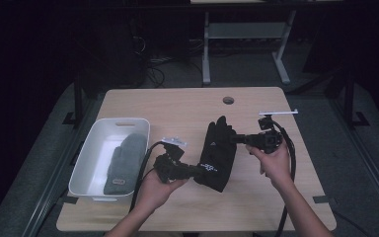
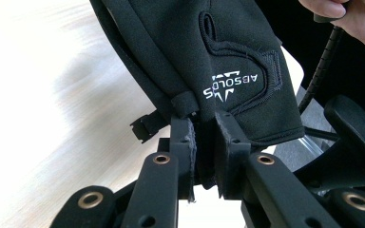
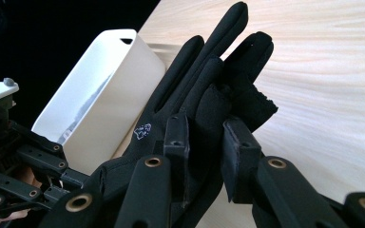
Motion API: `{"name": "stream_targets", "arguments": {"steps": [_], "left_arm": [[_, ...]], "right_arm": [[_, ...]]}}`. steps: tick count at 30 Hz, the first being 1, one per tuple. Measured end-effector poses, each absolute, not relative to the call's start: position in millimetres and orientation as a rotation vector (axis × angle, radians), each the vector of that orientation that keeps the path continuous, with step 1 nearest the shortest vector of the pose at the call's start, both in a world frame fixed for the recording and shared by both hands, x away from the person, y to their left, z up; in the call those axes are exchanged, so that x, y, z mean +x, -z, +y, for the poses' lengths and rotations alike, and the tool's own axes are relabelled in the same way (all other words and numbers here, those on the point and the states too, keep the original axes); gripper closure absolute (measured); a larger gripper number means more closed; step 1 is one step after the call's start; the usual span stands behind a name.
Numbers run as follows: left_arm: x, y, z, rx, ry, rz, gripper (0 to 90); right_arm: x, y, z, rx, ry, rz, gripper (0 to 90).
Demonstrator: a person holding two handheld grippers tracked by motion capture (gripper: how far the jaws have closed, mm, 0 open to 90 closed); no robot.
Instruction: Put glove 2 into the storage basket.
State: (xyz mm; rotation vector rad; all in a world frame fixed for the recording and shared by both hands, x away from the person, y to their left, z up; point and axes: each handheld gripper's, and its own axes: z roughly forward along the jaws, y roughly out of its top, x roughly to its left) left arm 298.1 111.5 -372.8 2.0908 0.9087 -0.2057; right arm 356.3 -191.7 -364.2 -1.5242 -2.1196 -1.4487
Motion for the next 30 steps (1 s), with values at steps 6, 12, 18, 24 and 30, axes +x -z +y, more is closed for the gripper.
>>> {"name": "stream_targets", "arguments": {"steps": [6, 12, 18, 24, 30], "left_arm": [[296.7, 365.6, 125.9, 2.066, 0.190, 0.927, 79.9], [295.2, 360.9, 140.5, 2.056, 0.171, 0.933, 79.9], [294.5, 358.0, 152.3, 2.041, 0.154, 0.952, 79.9], [294.4, 354.7, 161.4, 2.035, 0.143, 0.960, 79.9], [294.1, 351.8, 169.0, 2.028, 0.133, 0.965, 79.9]], "right_arm": [[361.5, 356.4, -176.8, -1.496, 1.454, -2.129, 73.8], [366.0, 350.7, -161.7, -1.467, 1.453, -2.139, 73.8], [370.9, 345.7, -148.3, -1.441, 1.446, -2.151, 73.8], [375.5, 341.4, -137.8, -1.422, 1.440, -2.154, 73.8], [378.9, 338.0, -129.5, -1.404, 1.445, -2.161, 73.8]]}}
